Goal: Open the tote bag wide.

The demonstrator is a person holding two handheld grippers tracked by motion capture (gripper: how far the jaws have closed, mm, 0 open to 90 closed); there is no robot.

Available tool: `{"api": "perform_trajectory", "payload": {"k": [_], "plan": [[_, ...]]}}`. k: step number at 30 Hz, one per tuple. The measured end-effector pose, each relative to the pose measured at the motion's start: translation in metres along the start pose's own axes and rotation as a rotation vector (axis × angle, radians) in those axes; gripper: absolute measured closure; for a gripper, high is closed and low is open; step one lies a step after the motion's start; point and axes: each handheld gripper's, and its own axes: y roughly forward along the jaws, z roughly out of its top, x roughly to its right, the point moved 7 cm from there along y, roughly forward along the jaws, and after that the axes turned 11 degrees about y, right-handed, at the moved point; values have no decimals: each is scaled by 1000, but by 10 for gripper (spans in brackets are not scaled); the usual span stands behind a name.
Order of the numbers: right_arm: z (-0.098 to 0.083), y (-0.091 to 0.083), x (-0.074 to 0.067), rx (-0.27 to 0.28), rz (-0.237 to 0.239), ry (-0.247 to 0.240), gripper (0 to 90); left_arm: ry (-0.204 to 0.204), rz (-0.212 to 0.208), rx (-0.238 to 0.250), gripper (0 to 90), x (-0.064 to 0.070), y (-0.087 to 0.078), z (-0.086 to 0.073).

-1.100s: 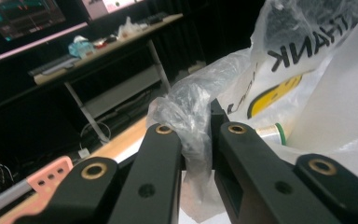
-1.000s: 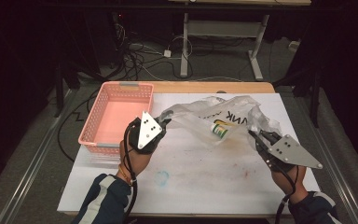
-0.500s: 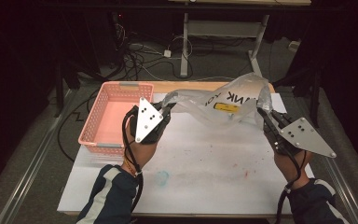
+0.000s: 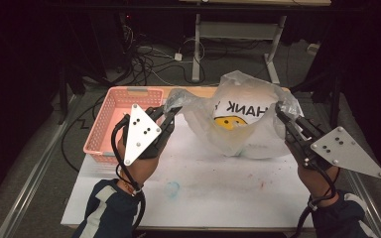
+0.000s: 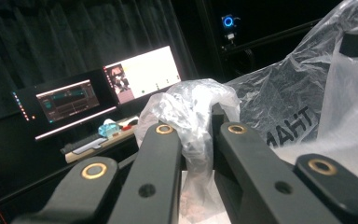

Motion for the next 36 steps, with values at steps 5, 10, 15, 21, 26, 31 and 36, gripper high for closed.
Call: {"api": "perform_trajectory", "payload": {"k": [5,10,15,21,26,31,36], "plan": [[-11,10,9,-31,-29,3,900,-7,-2,-24,869,2,18,-13],[-30,26,29,-77,-104,-9,900,-7,2,-59,868,1,45,-29],[-52,43,55,-149,-161,-2,900,-14,6,-117,866,-5,72,-47],[-57,51,83,-183,-209,3,900,-57,16,-126,710,-14,91,-50],[-54,55,98,-209,-233,-1,899,-77,41,-121,457,-14,93,-49],[-65,58,112,-253,-260,8,899,-91,21,-136,319,-13,88,-62],[-73,58,115,-269,-260,17,855,-86,6,-169,318,-4,85,-79]]}}
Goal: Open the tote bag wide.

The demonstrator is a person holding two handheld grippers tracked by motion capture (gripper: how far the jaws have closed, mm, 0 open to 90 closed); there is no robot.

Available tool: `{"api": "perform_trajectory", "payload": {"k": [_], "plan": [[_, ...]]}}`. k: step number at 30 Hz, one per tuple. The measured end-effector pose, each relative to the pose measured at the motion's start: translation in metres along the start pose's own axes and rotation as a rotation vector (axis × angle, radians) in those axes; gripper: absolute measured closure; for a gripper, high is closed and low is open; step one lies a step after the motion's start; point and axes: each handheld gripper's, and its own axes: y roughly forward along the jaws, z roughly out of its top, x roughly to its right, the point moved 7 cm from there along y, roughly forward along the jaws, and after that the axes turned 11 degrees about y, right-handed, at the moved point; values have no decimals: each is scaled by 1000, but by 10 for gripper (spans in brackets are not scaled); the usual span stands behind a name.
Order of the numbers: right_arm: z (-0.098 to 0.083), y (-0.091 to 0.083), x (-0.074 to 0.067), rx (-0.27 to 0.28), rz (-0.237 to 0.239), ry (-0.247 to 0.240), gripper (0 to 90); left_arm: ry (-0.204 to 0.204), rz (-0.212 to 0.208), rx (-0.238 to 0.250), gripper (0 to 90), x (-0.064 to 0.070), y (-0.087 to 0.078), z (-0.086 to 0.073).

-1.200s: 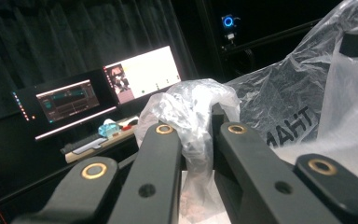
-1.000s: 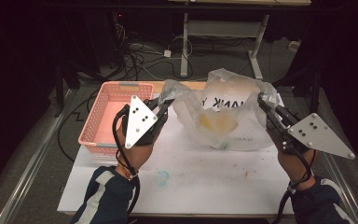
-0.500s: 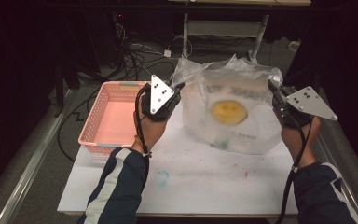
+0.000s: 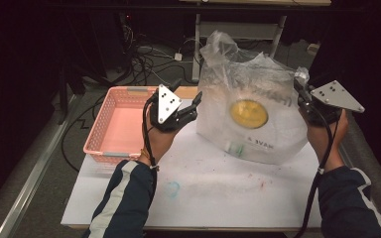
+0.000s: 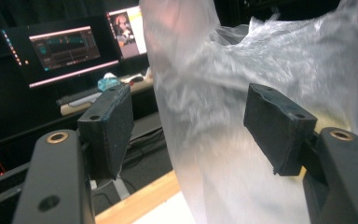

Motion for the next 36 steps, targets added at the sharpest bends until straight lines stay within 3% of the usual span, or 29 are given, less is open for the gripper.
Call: {"api": "perform_trajectory", "payload": {"k": [3,6,9,12,15,18,23,26,32,36], "plan": [[2,-3,-1,15,1,0,728,5,-13,-12,319,6,-1,-8],[9,-9,-2,38,14,-1,695,19,-29,-7,320,13,-6,-12],[16,-17,-1,52,2,-4,534,39,-49,-18,319,19,-12,-18],[22,-28,-6,72,35,3,483,66,-63,-25,318,25,-21,-24],[26,-39,-14,90,42,-29,427,82,-95,-38,308,30,-31,-33],[27,-46,-25,119,100,-36,457,100,-108,-58,250,36,-41,-43],[17,-45,-33,91,148,-41,603,147,-144,-103,248,48,-57,-59],[10,-42,-30,70,150,-22,661,183,-164,-127,247,55,-66,-66],[8,-50,-35,94,141,-33,570,205,-165,-154,246,56,-82,-76],[12,-55,-39,100,174,-33,696,199,-152,-157,246,52,-92,-78]]}}
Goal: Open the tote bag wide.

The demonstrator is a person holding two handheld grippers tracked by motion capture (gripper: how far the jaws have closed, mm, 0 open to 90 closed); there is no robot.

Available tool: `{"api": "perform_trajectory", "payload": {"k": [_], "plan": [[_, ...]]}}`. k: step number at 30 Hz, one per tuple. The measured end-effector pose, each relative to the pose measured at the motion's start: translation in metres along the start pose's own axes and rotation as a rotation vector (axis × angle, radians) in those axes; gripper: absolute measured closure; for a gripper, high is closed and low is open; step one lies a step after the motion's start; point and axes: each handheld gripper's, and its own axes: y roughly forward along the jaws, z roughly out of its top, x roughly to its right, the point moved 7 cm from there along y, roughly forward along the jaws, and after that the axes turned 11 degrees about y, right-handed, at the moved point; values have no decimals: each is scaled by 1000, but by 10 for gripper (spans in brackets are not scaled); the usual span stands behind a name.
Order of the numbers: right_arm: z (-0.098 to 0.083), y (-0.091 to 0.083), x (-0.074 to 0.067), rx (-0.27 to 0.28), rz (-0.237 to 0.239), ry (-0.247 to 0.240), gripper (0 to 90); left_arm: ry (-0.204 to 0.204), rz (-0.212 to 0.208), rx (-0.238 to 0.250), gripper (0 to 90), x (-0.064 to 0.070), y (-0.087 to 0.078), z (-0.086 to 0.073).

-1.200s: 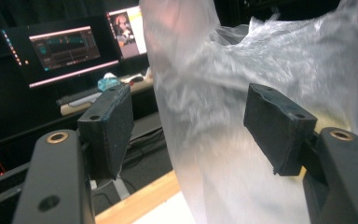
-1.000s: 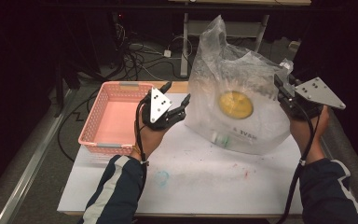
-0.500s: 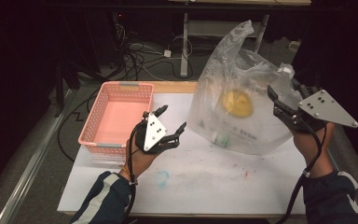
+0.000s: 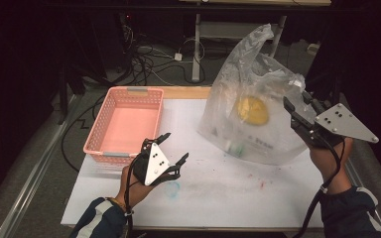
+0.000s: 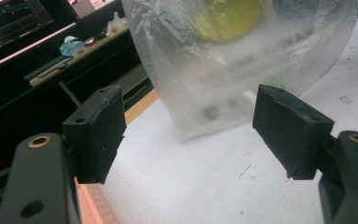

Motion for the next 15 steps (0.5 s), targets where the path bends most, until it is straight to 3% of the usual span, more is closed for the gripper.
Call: {"api": "perform_trajectory", "payload": {"k": [3,5,10,15], "plan": [[3,-4,-7,-4,42,-15,775,2,7,-5,246,-1,-6,-5],[6,-6,-13,-4,53,-37,762,-4,10,-16,246,-2,-9,-9],[12,-14,-23,34,25,-51,467,-16,8,-46,218,-3,-14,-21],[13,-23,-32,86,3,-81,375,-34,-6,-70,218,-1,-18,-33]]}}
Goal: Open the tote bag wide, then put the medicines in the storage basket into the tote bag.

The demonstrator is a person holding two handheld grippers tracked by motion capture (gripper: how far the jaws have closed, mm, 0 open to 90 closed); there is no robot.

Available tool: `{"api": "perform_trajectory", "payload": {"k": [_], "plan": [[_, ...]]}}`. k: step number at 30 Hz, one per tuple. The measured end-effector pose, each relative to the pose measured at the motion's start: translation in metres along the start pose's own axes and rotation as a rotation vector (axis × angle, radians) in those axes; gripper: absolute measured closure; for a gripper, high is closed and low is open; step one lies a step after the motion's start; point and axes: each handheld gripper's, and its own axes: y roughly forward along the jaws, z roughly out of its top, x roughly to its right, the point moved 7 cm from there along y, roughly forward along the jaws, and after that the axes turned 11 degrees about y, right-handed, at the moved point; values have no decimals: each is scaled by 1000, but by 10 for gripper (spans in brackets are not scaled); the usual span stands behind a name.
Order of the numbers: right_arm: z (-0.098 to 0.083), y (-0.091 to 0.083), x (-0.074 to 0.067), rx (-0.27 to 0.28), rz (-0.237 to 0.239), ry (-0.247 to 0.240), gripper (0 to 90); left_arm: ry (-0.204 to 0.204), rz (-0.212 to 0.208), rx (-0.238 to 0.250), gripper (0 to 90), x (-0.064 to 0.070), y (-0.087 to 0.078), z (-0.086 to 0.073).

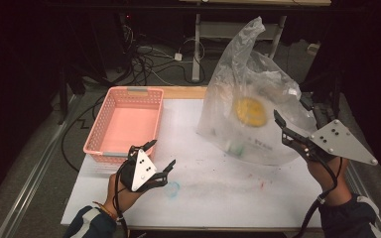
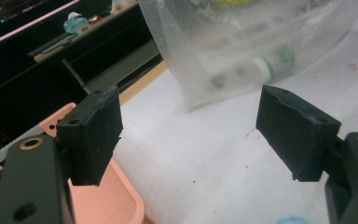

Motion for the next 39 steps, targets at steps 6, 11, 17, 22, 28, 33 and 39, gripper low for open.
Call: {"api": "perform_trajectory", "payload": {"k": [6,11,17,22,28,33,39], "plan": [[1,-15,-8,19,17,14,320,-17,-16,-12,217,3,-3,-10],[4,-24,-7,10,33,10,257,-19,-34,-43,216,6,-4,-22],[19,-39,-29,63,126,-23,226,-32,-52,-54,216,8,-5,-29],[7,-37,-63,20,216,-46,217,-30,-69,-54,216,12,-5,-29],[-31,-28,-79,-88,268,9,235,-32,-81,-53,215,13,-6,-31],[-59,-28,-79,-151,278,31,224,-29,-87,-72,171,13,-5,-36],[-83,-34,-71,-191,305,89,213,-21,-103,-98,171,16,-5,-42]]}}
